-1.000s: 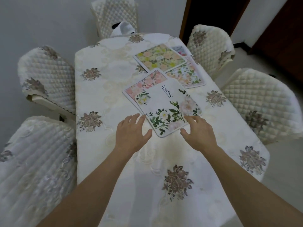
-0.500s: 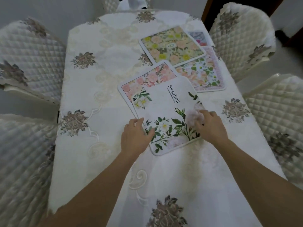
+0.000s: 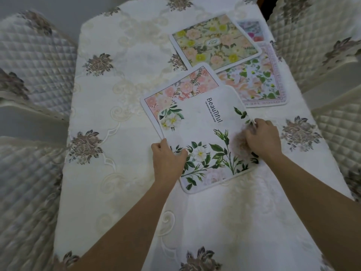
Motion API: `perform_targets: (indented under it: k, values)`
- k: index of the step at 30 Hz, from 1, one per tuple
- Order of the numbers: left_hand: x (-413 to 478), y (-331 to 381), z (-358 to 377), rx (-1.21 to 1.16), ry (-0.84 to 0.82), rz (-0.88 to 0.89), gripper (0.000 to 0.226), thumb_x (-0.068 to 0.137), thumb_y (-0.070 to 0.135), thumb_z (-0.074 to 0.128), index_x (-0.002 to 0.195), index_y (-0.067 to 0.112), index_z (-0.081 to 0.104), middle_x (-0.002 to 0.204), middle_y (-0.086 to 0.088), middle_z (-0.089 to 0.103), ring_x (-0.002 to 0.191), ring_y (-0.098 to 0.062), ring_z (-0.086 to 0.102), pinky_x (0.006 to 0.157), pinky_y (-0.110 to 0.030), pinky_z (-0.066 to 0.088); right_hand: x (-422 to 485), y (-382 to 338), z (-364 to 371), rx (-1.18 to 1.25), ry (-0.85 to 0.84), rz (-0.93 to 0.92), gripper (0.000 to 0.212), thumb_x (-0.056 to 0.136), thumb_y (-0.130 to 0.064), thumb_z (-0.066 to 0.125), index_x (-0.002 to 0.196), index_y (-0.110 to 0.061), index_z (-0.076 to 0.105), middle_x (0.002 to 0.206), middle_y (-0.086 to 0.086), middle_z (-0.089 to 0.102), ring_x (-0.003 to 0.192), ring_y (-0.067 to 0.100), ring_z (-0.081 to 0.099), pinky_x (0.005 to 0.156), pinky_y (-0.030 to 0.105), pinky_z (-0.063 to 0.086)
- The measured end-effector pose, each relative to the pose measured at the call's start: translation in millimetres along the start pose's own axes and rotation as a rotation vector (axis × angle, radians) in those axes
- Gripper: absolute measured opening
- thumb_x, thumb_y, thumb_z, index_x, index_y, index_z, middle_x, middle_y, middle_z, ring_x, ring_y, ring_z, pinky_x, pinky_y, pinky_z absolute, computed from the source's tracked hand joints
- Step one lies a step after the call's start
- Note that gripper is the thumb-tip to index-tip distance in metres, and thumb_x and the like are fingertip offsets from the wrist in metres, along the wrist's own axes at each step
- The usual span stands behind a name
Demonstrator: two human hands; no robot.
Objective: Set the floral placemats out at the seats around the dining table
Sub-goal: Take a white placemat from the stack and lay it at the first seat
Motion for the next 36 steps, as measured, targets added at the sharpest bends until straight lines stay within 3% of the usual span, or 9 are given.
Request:
perform_targets:
  k: [6,9,11,13,16,22,28,31,36]
  values:
    - [-1.1,2.6,-3.3,-0.230,0.040,-0.106,0.039,0.090,0.026,0.063,0.123,0.012,0.048,0.114,-0.005,0.050,0.092,-0.014,0.049,0.077,-0.024,0.038,-4.8,-2.3,-4.8,0.130,0.036,0.024,0.042,0.091,-0.028,0.055,0.127,-0.006,0.057,0.121,0.021,0.053,0.105,0.036,0.053,0.084,0.039,0.045]
    - [-4.4,5.7,-5.4,-0.347,0.017,-0.103,0.016,0.098,0.024,0.053,0.108,0.012,0.050,0.094,-0.001,0.058,0.081,-0.014,0.056,0.062,-0.021,0.039,-9.1,-5.3,-8.6,0.251,-0.008,-0.002,0.022,0.092,-0.029,0.057,0.103,-0.011,0.064,0.093,0.011,0.065,0.077,0.024,0.056,0.061,0.030,0.037]
    - [-7.5,7.6,-8.9,-0.360,-0.015,-0.054,0.009,0.099,0.022,0.049,0.099,0.012,0.048,0.087,-0.001,0.057,0.075,-0.014,0.053,0.059,-0.024,0.040,-13.6,-7.8,-13.2,0.305,-0.034,0.009,0.016,0.095,-0.027,0.054,0.099,-0.013,0.060,0.081,0.003,0.060,0.069,0.018,0.052,0.056,0.029,0.034]
    - [-10.5,7.3,-15.4,-0.364,-0.044,-0.020,0.008,0.098,0.020,0.048,0.097,0.012,0.048,0.089,-0.005,0.058,0.077,-0.018,0.054,0.063,-0.028,0.045,-21.3,-8.3,-17.0,0.348,-0.051,0.009,0.015,0.097,-0.026,0.050,0.096,-0.012,0.055,0.079,0.001,0.055,0.067,0.016,0.049,0.055,0.027,0.034]
    - [-18.9,8.8,-31.4,-0.388,-0.081,0.004,0.010,0.098,0.016,0.045,0.102,0.007,0.047,0.082,-0.003,0.054,0.068,-0.015,0.048,0.054,-0.020,0.042,-37.5,-8.8,-21.6,0.413,-0.073,0.027,0.018,0.099,-0.026,0.044,0.091,-0.010,0.048,0.078,0.001,0.049,0.071,0.021,0.047,0.057,0.032,0.035]
    - [-37.4,3.4,-71.5,-0.424,-0.053,0.060,0.006,0.098,0.015,0.042,0.100,0.011,0.045,0.073,-0.002,0.051,0.060,-0.016,0.045,0.053,-0.031,0.039,-83.9,-25.6,-29.7,0.464,-0.054,-0.005,0.021,0.101,-0.028,0.044,0.110,-0.011,0.053,0.096,0.002,0.059,0.087,0.022,0.055,0.066,0.033,0.039]
    - [-64.1,-24.7,-115.0,-0.276,0.051,0.186,0.027,0.104,0.031,0.039,0.096,0.005,0.043,0.075,-0.005,0.052,0.069,-0.024,0.052,0.063,-0.037,0.039,-139.1,-51.3,-38.2,0.560,-0.001,-0.017,0.021,0.099,-0.032,0.049,0.108,-0.015,0.057,0.093,0.003,0.063,0.086,0.023,0.059,0.071,0.035,0.046]
    - [-80.8,-40.3,-138.2,-0.227,0.079,0.246,0.028,0.104,0.030,0.037,0.094,0.004,0.041,0.070,-0.005,0.049,0.064,-0.025,0.049,0.057,-0.037,0.036,-167.7,-63.4,-38.7,0.572,0.017,-0.012,0.023,0.099,-0.034,0.050,0.107,-0.013,0.057,0.093,0.004,0.064,0.085,0.023,0.060,0.075,0.039,0.049]
    - [-102.9,-69.8,-172.1,-0.210,0.102,0.296,0.024,0.104,0.029,0.037,0.092,0.008,0.039,0.066,-0.003,0.049,0.061,-0.026,0.049,0.055,-0.037,0.033,-210.1,-87.0,-33.9,0.552,0.030,-0.054,0.021,0.100,-0.034,0.049,0.098,-0.013,0.054,0.084,0.000,0.058,0.075,0.019,0.055,0.060,0.032,0.041]
Point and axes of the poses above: each hand's wrist, its own x-axis towards the middle knuckle, its own z-axis out of the palm, y = z × x, the point moved 2 cm from there along x, towards the middle knuckle
